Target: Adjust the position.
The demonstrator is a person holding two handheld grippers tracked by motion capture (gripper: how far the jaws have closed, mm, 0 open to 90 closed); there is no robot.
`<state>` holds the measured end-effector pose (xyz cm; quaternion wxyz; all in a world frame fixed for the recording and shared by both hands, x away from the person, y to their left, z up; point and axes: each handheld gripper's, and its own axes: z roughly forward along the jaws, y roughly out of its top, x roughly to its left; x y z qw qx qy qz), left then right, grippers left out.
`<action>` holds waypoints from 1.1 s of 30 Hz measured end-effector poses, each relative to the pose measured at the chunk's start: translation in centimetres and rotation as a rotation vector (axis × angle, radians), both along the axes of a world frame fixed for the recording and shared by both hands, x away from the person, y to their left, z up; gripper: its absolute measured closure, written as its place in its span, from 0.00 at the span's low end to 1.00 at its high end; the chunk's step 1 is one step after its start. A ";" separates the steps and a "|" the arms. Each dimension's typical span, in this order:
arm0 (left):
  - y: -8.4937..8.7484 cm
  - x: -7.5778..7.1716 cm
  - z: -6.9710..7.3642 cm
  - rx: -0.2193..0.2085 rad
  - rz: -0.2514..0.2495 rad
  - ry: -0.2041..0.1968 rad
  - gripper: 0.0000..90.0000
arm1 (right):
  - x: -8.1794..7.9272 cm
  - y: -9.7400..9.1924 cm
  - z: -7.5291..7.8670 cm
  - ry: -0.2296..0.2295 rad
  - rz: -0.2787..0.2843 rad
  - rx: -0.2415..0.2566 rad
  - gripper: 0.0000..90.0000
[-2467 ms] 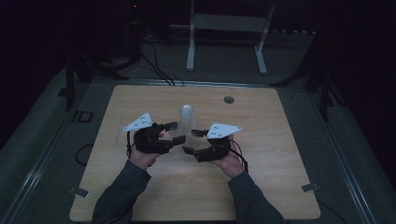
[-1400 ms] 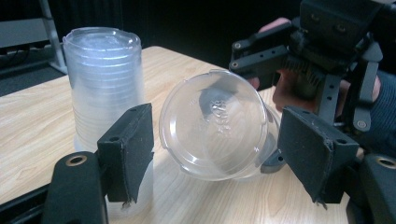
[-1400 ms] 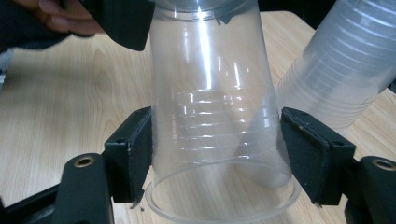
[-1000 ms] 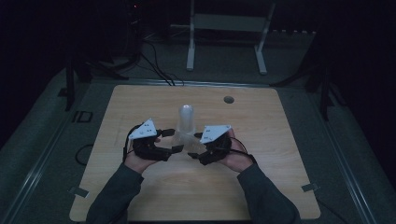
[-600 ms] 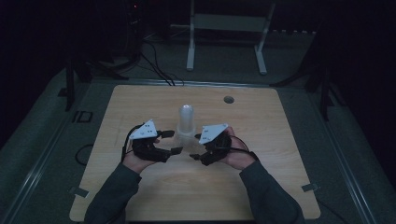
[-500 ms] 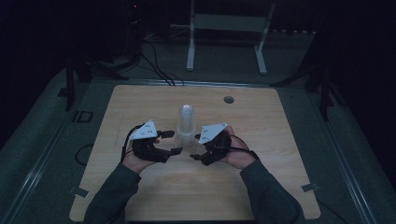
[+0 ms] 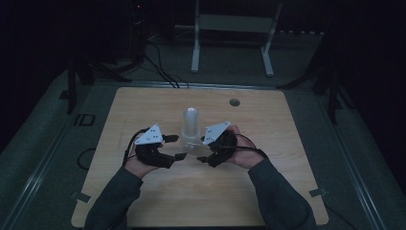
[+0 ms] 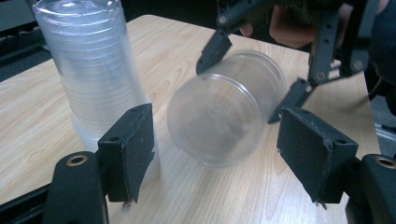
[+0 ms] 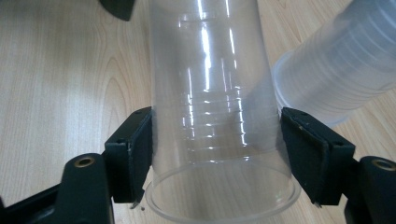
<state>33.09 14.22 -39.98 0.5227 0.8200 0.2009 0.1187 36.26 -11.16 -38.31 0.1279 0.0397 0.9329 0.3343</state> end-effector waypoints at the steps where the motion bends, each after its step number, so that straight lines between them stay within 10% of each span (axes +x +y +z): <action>1: -0.1 -0.1 0.0 0.007 0.002 -0.003 0.31 | 0.1 0.0 0.1 0.002 -0.002 -0.002 0.32; 33: -1.9 -0.7 -0.1 0.225 0.011 -0.073 0.32 | 0.7 0.3 0.6 0.004 0.028 -0.173 0.32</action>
